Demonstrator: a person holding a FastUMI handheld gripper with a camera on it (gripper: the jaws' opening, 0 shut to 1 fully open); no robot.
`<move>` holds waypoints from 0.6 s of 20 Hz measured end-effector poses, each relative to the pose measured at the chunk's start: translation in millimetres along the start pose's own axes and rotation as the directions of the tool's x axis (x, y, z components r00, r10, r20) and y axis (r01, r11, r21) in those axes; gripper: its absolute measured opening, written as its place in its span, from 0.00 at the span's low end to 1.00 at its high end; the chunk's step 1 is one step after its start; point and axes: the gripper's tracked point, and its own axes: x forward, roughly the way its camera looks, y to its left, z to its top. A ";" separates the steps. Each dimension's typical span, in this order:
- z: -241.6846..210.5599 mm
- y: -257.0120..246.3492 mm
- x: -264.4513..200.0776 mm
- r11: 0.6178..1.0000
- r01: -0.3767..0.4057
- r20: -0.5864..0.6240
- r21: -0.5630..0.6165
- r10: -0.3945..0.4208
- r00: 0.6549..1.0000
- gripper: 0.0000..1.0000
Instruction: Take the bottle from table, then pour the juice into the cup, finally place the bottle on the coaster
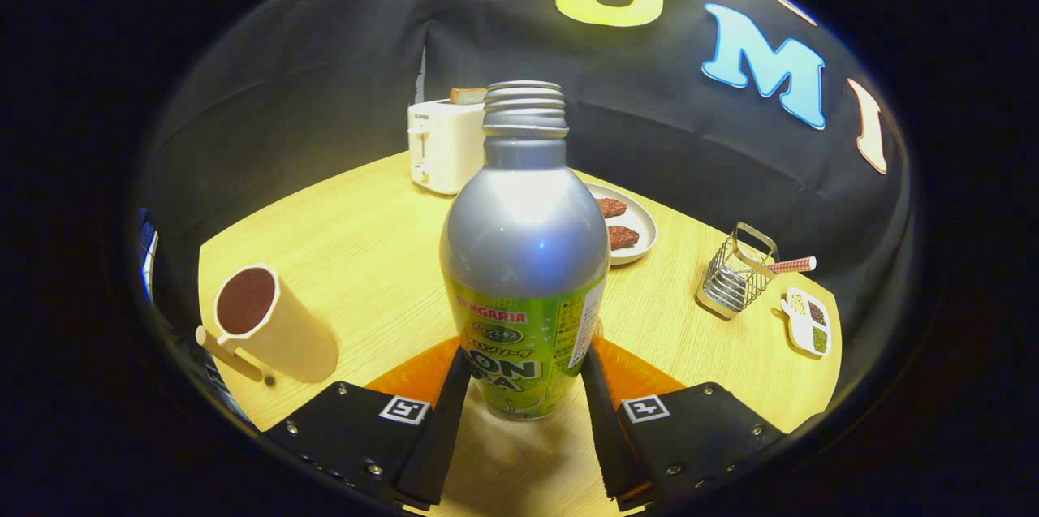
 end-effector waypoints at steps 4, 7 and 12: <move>8.6 -11.7 16.8 1.000 0.006 0.030 0.022 -0.007 1.000 0.71; 15.2 -17.6 27.0 0.999 0.004 0.061 0.045 -0.007 0.998 0.71; 19.4 -27.9 48.4 0.998 0.008 0.084 0.059 -0.013 0.996 0.71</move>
